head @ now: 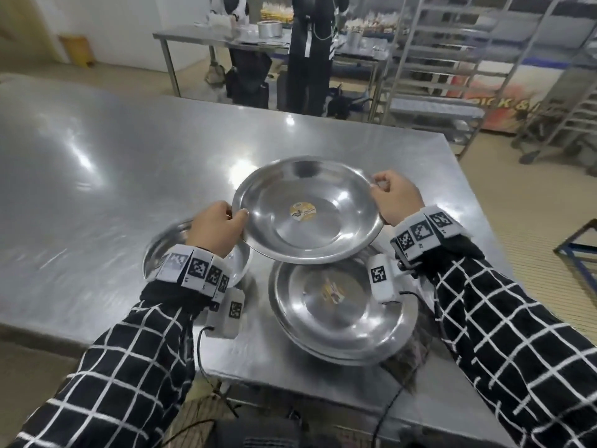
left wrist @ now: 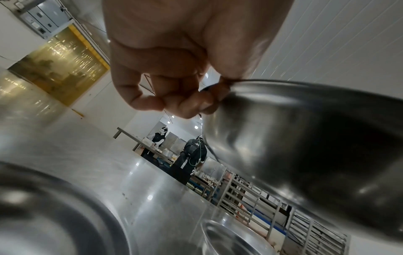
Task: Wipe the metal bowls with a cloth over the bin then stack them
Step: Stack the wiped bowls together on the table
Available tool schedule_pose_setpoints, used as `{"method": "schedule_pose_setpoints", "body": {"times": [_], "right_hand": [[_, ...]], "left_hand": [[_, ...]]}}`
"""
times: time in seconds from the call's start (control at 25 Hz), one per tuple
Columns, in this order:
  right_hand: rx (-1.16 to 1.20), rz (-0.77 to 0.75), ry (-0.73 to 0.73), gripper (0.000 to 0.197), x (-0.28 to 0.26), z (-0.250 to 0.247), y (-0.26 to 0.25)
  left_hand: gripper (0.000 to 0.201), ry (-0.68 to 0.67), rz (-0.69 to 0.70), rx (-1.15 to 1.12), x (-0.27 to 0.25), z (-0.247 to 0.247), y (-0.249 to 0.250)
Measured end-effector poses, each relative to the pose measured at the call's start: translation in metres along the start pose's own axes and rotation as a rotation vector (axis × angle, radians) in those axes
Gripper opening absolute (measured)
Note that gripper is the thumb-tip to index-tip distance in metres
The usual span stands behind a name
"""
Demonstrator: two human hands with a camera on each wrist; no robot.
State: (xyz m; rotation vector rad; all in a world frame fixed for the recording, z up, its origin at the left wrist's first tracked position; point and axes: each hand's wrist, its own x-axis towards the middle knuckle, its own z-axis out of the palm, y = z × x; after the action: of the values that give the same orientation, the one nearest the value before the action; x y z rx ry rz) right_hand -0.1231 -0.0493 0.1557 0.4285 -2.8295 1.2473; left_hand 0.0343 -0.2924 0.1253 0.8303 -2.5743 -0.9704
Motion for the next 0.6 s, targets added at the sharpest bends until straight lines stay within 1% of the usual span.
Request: {"method": "schedule_pose_setpoints", "body": {"times": [0.12,0.28,0.36,0.44,0.6], "right_hand": [[-0.040,0.043,-0.025,0.025,-0.050,-0.023,0.037],[-0.099,0.117,-0.144,0.025,-0.094,-0.028,0.075],[-0.152,0.122,-0.184,0.023,-0.104,-0.024,0.092],[-0.243,0.091,-0.219,0.020,-0.108,-0.020,0.103],[-0.426,0.038,-0.274,0.013,-0.111,-0.016,0.107]], "left_hand": [[0.036,-0.021,0.017,0.050,-0.050,0.031,0.003],[0.042,-0.052,0.042,0.187,-0.082,0.062,-0.010],[0.044,-0.070,0.053,0.263,-0.089,0.072,-0.016],[0.044,-0.077,0.060,0.360,-0.093,0.077,-0.017],[0.043,-0.118,0.098,0.543,-0.094,0.080,-0.016]]}}
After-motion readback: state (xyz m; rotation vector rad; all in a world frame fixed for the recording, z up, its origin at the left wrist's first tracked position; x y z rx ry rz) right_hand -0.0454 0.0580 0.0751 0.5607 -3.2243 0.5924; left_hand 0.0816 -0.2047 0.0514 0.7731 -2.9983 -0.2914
